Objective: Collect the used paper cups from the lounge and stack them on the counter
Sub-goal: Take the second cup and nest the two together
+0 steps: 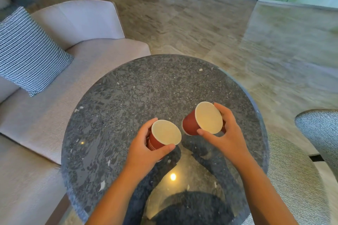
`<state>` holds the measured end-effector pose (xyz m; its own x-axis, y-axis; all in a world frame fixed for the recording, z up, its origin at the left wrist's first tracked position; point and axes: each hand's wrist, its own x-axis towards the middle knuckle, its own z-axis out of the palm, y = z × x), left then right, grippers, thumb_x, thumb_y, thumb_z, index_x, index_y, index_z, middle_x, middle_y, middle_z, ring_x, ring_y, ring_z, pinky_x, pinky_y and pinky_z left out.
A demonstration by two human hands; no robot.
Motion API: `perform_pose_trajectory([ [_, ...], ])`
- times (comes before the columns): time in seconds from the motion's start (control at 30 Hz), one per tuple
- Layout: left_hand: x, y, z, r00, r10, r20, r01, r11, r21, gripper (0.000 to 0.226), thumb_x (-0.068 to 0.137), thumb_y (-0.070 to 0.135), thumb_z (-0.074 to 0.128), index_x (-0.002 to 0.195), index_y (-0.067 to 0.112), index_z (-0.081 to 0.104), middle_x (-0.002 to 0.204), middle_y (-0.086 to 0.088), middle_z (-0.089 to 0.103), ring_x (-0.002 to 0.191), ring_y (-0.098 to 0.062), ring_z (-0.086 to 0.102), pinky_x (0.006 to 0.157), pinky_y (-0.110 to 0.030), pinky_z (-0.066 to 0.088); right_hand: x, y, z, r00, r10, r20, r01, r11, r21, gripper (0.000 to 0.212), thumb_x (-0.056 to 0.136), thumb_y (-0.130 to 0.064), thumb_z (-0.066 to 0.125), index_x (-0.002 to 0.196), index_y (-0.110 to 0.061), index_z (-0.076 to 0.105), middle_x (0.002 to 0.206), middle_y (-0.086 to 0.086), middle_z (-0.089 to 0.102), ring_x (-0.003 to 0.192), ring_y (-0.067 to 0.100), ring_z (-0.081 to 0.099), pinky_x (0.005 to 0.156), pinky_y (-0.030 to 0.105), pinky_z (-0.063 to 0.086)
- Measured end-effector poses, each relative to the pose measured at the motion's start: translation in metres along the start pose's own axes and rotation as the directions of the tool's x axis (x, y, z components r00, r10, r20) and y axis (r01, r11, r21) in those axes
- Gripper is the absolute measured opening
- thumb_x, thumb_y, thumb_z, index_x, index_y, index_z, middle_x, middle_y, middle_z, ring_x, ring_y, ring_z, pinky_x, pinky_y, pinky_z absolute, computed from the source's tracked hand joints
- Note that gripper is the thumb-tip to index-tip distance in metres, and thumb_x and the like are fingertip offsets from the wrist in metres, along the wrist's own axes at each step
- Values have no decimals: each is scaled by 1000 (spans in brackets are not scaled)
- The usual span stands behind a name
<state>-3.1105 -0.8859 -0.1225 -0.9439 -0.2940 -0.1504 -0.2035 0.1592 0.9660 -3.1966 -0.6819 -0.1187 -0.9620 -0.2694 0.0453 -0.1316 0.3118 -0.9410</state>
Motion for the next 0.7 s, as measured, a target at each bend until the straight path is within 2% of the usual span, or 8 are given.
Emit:
perform_pose_trajectory([
  [0.1,-3,2,-2,1000,16,14,-17,998,58,72,50,40,81,113,49,47,117,27,50,100,22,47,74,-1,42,-3,-15,-6,999,-33,3,32,997,66,72,54,-54,73,117,-52,37,115,-36,45,108,-7,47,83,8,43],
  [0.23,-8,5,-5,998,26,60,-35,987,156,74,60,27,86,114,56,44,122,27,49,106,17,46,80,-5,44,-8,-28,-11,995,-54,79,42,989,143,76,59,-39,79,124,-37,41,124,-11,51,110,2,51,87,17,46],
  [0.4,-14,16,-4,991,30,128,-57,975,215,80,59,31,87,109,72,39,121,29,52,108,11,49,87,-18,44,-10,-37,-15,965,-79,249,28,979,203,76,60,-28,78,126,-31,42,125,-7,53,114,8,53,90,25,47],
  [0.6,-16,28,-1,984,31,176,-72,969,234,80,56,38,87,114,67,41,119,30,54,109,10,50,91,-22,45,-11,-38,-22,935,-72,348,-22,966,258,83,54,-36,80,128,-32,42,126,-14,55,117,9,51,92,23,45],
  [0.7,-16,35,2,980,43,197,-90,968,236,79,54,40,87,113,67,42,117,26,56,107,9,52,91,-24,46,-11,-37,-24,919,-65,389,-39,967,253,88,53,-49,81,130,-33,42,128,-14,54,120,10,50,96,26,44],
])
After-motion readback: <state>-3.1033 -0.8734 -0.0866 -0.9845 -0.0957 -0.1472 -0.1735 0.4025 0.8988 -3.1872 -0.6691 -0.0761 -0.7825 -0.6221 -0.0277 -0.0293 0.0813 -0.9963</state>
